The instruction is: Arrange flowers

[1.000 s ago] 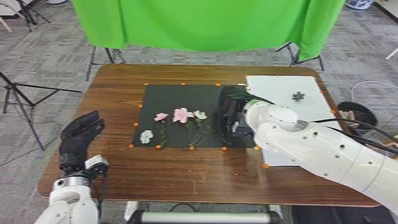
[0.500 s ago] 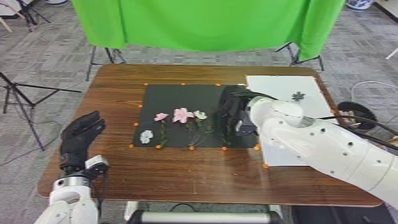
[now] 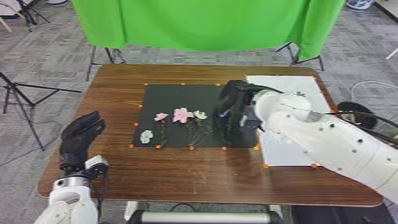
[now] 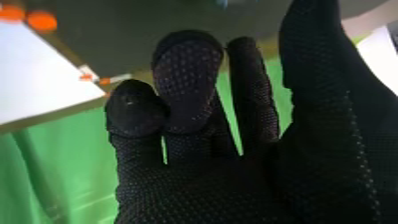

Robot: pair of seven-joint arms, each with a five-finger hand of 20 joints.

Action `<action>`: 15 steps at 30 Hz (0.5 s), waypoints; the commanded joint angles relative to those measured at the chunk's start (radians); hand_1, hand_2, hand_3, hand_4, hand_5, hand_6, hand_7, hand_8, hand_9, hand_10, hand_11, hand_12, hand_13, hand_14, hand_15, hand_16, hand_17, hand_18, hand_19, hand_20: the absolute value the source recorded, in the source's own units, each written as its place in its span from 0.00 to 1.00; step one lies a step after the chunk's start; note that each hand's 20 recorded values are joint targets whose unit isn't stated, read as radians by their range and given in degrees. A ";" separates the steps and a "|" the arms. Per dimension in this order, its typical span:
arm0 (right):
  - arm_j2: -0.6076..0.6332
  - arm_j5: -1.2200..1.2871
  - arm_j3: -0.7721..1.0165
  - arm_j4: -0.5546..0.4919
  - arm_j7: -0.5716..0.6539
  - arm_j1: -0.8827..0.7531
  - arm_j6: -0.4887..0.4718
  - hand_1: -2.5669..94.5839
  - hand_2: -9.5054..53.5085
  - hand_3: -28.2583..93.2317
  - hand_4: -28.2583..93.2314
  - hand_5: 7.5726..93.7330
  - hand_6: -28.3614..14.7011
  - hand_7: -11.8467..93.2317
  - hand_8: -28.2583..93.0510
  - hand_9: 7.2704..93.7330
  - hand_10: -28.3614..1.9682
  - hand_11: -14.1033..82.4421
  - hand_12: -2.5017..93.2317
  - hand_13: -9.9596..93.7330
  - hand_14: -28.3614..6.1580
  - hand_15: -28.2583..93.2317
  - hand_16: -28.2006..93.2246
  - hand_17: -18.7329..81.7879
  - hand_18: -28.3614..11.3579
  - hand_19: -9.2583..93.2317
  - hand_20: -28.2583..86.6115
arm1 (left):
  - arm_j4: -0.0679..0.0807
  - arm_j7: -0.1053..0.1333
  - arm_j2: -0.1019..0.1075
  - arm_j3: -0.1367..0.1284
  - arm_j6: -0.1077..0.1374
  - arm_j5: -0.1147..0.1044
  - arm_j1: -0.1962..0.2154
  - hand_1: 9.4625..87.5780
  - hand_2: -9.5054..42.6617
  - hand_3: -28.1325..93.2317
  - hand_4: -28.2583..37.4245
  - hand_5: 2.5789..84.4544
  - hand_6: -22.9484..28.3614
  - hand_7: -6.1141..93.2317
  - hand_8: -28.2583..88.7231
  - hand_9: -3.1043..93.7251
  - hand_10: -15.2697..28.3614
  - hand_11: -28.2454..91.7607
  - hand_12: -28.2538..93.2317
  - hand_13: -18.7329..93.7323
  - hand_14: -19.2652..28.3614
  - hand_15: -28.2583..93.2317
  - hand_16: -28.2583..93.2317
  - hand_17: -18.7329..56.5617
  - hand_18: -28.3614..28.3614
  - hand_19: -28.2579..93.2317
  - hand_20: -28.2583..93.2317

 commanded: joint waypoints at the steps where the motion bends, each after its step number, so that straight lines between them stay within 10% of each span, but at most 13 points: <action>1: 0.085 -0.115 0.074 0.015 0.076 0.015 0.016 0.42 0.00 0.78 0.11 0.34 0.64 0.21 0.18 0.35 0.28 0.18 0.21 0.80 0.55 0.76 0.45 0.65 0.24 0.97 0.67 | -0.003 0.003 -0.002 0.007 0.008 -0.003 0.008 0.63 0.10 0.79 0.28 0.57 0.44 0.37 0.16 0.45 0.59 0.47 0.32 0.53 0.65 0.43 0.21 0.55 0.70 0.38 0.49; 15: 0.160 -0.195 0.080 0.194 0.224 -0.033 -0.063 0.28 0.00 0.71 0.03 0.24 0.53 0.14 0.21 0.29 0.07 0.16 0.17 0.79 0.48 0.75 0.44 0.64 0.18 0.96 0.67 | -0.004 0.038 -0.004 -0.007 0.014 -0.011 0.020 0.66 0.11 0.78 0.28 0.58 0.45 0.36 0.15 0.45 0.59 0.46 0.32 0.53 0.64 0.42 0.21 0.58 0.69 0.38 0.49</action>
